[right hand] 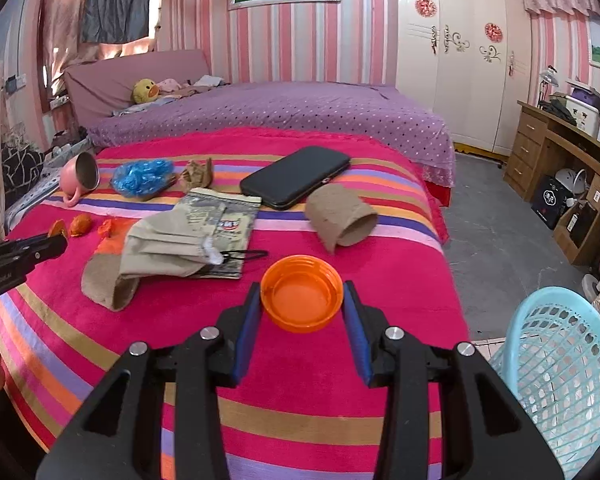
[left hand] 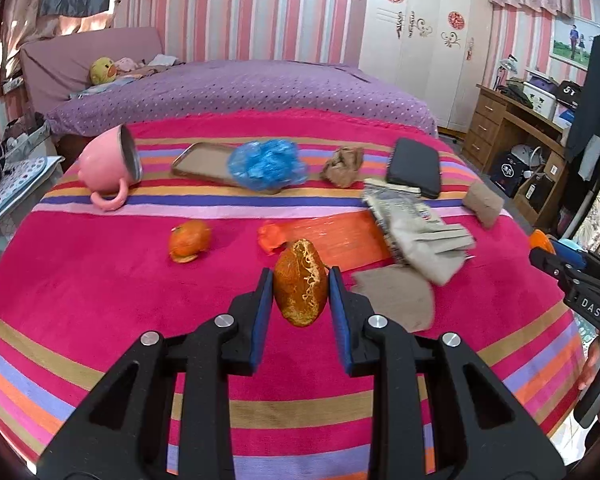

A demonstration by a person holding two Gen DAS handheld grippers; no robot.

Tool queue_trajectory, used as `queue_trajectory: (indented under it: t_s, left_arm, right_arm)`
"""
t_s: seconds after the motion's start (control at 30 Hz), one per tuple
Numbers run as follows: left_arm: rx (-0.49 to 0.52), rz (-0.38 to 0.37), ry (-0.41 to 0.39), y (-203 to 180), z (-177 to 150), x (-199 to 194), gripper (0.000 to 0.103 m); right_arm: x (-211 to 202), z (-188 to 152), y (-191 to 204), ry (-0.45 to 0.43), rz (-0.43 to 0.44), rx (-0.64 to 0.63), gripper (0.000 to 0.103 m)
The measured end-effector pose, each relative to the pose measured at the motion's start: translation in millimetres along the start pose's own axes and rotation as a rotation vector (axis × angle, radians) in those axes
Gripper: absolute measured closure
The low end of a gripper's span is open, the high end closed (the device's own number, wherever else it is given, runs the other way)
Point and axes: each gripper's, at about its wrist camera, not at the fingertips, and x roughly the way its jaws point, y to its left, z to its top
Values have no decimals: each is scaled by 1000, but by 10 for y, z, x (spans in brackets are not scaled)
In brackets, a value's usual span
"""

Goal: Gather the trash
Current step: 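Carry the peel and lid over the blue basket and open both tools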

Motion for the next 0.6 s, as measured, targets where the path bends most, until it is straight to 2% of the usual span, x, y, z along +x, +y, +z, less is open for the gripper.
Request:
queue_trajectory:
  t_s: [0.4,0.6]
  left_arm:
    - [26,-29,-20,-440,29,-41,76]
    - [38,-22,-61,-676,118,-130,76]
  right_arm:
    - [-59,-26,-192,-8,5,7,63]
    - [-157,3,-415,-24,-6,30,63]
